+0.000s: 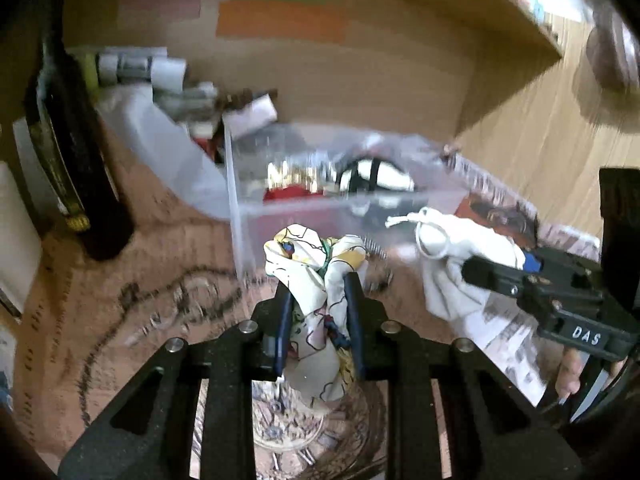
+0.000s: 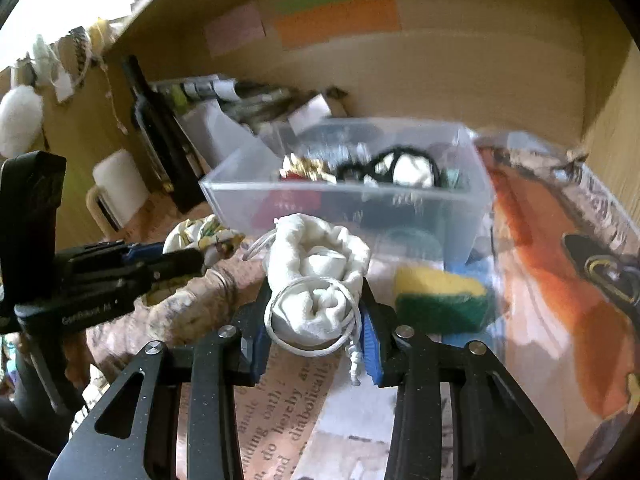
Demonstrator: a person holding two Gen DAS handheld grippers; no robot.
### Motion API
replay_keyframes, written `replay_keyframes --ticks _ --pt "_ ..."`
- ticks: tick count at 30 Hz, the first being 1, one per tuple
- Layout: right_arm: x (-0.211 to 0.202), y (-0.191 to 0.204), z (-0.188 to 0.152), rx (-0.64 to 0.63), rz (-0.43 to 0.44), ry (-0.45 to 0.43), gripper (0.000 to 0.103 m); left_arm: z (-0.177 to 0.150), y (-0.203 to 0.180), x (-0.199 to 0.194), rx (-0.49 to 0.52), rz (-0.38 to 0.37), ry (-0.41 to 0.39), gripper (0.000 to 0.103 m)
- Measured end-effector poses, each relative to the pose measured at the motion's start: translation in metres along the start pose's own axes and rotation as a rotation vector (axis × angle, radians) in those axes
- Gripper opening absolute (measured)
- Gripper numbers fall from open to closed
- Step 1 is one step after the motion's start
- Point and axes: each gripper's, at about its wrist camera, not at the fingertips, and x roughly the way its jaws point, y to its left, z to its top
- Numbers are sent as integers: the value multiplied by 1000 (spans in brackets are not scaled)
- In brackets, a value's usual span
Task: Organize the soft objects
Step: 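Grasp the floral cloth with the left tool while the right tool grasps the white drawstring bag, then lower the floral cloth into the clear box with the left tool while the right tool drops the drawstring bag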
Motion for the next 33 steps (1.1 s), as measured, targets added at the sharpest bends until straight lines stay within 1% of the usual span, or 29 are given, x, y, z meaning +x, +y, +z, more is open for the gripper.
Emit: replay_keyframes --ticks 3,7,12,17,20,22,26,33 --pt "-9 4 12 -27 -2 -48 34 16 -2 -10 6 6 -64 25" --pt "-14 3 28 -41 -14 -102 34 36 -7 -15 22 26 -132 25" --pt "-18 0 53 -62 -37 -174 34 56 -8 -12 30 41 -177 25" --pt "-13 0 72 -74 -40 -214 34 74 -10 1 37 61 -188 25" --pt "-3 0 82 -77 -44 -221 34 81 -9 12 38 78 -180 25" --pt "4 -2 86 -79 -47 -214 34 83 -6 22 30 82 -161 25" --pt "27 -6 90 -73 -53 -170 35 86 5 51 6 80 -89 25" --pt "61 -19 86 -39 -72 -100 35 83 15 91 1 92 11 25"
